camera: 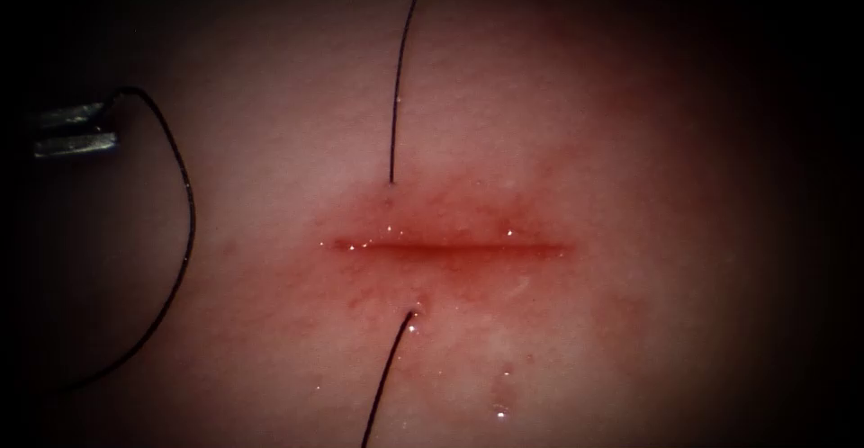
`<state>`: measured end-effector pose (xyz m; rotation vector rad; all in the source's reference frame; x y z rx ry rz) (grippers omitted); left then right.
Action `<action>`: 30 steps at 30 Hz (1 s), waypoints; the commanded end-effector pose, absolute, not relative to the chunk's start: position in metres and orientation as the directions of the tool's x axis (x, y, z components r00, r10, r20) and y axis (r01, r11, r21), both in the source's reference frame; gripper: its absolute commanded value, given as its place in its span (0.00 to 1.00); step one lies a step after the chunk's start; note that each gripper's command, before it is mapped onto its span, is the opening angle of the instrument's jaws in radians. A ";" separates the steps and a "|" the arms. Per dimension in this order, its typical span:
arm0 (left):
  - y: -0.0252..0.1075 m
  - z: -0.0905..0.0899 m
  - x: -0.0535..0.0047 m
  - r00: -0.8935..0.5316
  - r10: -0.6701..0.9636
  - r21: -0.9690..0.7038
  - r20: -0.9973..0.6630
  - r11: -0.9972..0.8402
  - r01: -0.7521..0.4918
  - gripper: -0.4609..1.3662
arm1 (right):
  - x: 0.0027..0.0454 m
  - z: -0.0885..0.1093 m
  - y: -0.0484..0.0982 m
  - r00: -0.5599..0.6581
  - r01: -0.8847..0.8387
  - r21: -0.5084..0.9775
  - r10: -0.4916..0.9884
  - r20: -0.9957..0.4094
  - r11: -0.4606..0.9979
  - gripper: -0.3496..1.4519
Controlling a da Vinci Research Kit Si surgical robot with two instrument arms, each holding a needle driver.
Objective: Wound Closure
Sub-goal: Using the right needle driver, pull the suture away from the incision
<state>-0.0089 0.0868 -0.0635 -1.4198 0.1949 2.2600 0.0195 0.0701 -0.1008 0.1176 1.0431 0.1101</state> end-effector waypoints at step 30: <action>0.085 -0.064 -0.0074 -0.364 0.299 -0.124 -0.882 -0.892 -0.435 0.06 | 0.0283 -0.083 0.074 0.498 -0.033 0.056 0.065 -0.865 0.998 0.42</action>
